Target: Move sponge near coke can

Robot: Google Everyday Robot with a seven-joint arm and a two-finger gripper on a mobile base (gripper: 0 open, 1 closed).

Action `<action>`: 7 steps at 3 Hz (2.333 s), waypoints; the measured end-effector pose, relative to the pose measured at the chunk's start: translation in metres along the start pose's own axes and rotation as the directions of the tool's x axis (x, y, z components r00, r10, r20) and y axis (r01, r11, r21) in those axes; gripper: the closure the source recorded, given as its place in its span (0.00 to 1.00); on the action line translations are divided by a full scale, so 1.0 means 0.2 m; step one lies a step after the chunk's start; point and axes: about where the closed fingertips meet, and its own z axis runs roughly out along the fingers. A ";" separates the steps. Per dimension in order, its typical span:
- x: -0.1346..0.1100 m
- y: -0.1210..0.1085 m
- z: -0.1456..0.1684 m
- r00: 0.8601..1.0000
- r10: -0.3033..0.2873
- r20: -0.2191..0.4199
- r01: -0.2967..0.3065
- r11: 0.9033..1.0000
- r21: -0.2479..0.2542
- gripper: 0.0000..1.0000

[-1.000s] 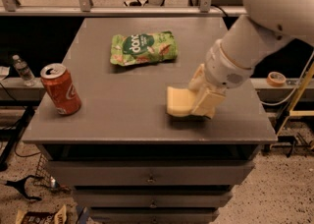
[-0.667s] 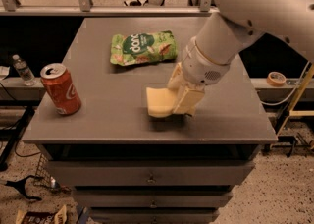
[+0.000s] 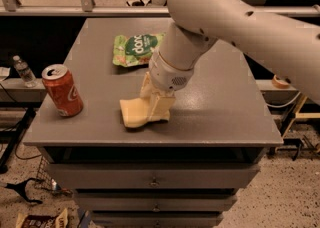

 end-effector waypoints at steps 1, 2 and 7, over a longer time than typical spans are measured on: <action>-0.10 -0.05 0.02 0.999 -0.038 0.014 0.038 0.999 0.006 1.00; -0.22 -0.08 0.00 0.996 -0.088 0.026 0.087 0.996 0.037 1.00; -0.35 -0.11 0.07 0.989 -0.146 0.027 0.145 0.989 0.033 0.36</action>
Offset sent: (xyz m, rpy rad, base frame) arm -0.0019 0.0640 0.0386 0.0682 -0.1099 0.1091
